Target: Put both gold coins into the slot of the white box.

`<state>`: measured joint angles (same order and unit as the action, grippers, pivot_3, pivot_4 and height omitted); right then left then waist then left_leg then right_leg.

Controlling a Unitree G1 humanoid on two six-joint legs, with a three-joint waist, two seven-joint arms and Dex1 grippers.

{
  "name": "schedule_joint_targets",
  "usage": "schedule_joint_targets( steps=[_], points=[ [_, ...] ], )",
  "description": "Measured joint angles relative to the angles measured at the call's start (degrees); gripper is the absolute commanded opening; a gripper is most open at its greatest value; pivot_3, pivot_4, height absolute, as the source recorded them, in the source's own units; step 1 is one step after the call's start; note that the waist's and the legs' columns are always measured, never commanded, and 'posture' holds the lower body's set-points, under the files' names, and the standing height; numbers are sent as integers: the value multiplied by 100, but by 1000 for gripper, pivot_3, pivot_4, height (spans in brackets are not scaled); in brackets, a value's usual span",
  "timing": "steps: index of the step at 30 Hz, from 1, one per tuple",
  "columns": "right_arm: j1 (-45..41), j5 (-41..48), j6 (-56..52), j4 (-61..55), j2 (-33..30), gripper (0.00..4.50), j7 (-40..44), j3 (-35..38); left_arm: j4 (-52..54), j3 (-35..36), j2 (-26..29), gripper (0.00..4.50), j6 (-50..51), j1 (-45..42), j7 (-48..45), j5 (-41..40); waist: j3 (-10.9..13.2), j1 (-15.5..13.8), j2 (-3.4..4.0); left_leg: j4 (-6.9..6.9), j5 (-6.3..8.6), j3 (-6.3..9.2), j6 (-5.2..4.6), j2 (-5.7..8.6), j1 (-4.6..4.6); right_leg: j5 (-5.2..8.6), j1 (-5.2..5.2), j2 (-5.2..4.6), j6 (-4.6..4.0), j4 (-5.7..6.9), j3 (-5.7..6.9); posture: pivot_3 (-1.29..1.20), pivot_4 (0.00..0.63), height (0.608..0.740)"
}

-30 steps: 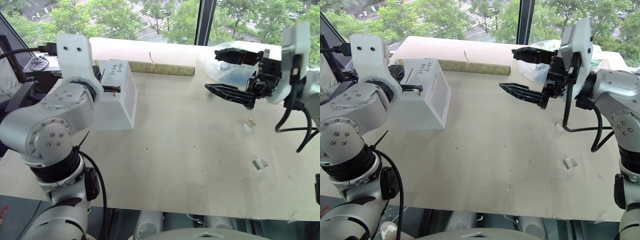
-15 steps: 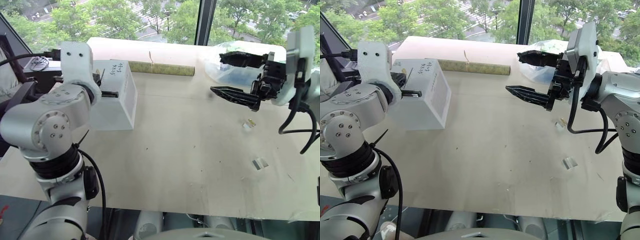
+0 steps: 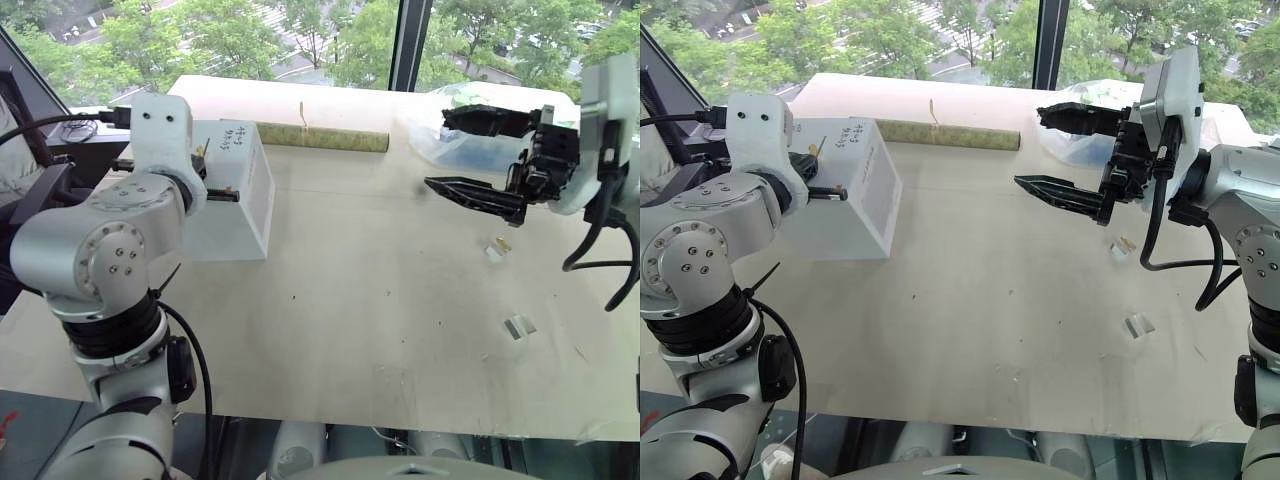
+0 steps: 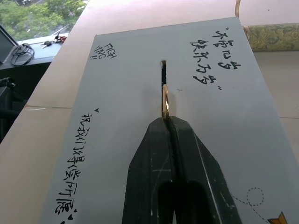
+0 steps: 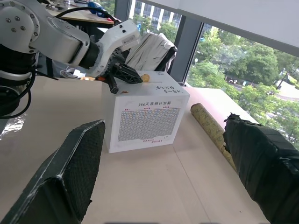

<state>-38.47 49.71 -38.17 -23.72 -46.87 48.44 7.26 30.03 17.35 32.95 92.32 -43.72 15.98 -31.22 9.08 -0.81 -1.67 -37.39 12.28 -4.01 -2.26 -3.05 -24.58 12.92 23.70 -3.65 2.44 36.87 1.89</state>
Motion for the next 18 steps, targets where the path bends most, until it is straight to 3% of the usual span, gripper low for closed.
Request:
schedule_joint_targets(
  steps=[4,6,9,13,16,18],
  points=[
    [0,0,-56,0,-1,4435,-5,0,39,3,28,2439,2,-15,-78,57,0,-6,0,0,0,1,0,0,-2,0,0,-1,0,0,1,0,150,740],
    [0,0,-106,-1,-18,4435,-10,0,87,5,41,2439,7,-14,-165,9,1,-5,-1,0,0,2,0,-1,-5,0,1,-2,0,-1,1,0,150,740],
    [353,-18,-323,-231,-202,4435,-188,23,680,228,228,2439,-9,174,-1052,-666,4,-3,-7,2,0,2,1,-7,-10,1,4,-8,-1,-5,2,0,150,740],
    [1003,-49,-686,-541,-300,4435,-555,35,1596,559,181,2439,-370,607,-2360,-1692,4,-2,-6,4,-1,-2,3,-3,-7,1,3,-21,-1,-4,2,0,150,740],
    [1725,-307,-1023,-857,-542,4435,-1018,122,1571,789,-141,2439,-892,1081,-3445,-2994,4,-21,-5,-2,-1,5,1,-2,-10,14,1,-20,-23,-3,10,0,150,740],
    [2212,-403,-1389,-988,-612,4435,-1387,229,1555,678,-80,2439,-1194,1331,-3939,-3364,4,-13,-6,-5,0,0,-1,3,-2,14,-2,-16,-24,1,3,0,150,740]
  ],
)
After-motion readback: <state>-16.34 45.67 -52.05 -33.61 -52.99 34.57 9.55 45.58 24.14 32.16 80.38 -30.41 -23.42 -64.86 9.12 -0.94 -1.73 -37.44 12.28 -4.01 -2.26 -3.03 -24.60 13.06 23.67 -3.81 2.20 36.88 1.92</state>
